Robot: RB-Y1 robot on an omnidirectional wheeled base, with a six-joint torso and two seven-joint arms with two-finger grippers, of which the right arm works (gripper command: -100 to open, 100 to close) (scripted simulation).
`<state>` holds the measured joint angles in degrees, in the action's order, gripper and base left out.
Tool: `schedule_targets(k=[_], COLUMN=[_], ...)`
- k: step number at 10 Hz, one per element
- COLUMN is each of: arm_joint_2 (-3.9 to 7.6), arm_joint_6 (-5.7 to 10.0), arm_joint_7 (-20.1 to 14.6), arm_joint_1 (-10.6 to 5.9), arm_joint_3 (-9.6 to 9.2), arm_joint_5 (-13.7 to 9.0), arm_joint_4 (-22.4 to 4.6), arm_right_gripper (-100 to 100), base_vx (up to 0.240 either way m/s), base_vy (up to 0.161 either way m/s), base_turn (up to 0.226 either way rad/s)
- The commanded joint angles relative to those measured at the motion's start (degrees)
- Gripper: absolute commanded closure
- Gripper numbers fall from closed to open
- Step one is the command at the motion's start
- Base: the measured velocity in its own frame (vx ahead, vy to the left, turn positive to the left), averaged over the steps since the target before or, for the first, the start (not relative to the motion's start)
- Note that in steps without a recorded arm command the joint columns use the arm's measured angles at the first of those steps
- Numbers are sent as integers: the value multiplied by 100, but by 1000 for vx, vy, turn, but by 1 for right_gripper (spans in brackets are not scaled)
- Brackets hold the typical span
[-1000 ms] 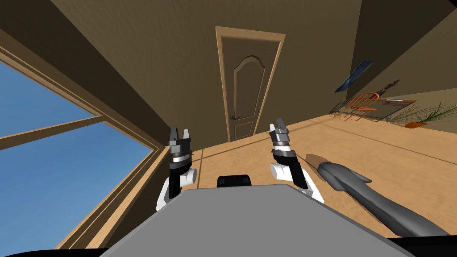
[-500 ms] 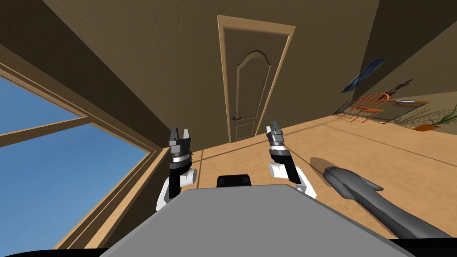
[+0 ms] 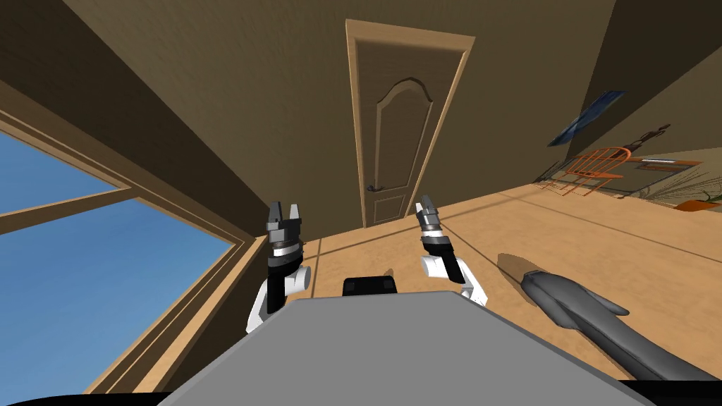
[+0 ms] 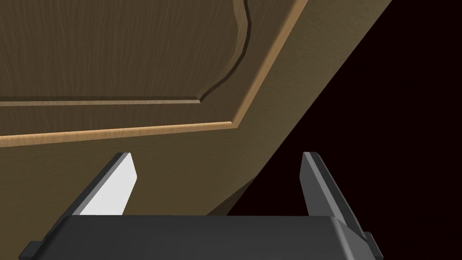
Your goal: Pull the door open
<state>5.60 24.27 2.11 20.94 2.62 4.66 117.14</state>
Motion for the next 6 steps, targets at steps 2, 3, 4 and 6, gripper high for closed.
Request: schedule_targets(k=[2, 3, 4, 6], arm_joint_2=[76, 101, 126, 176], arm_joint_6=[129, 166, 203, 277], arm_joint_7=[-148, -201, -253, -360], arm_joint_1=[-126, -184, -242, -359], arm_joint_3=[23, 27, 30, 38], arm_joint_5=[44, 67, 89, 134], arm_joint_4=[-412, -573, -734, -1057], arm_right_gripper=[-100, -100, -100, -100], base_vx=[100, 103, 109, 99], base_vy=[21, 10, 9, 12], base_turn=[26, 34, 27, 30])
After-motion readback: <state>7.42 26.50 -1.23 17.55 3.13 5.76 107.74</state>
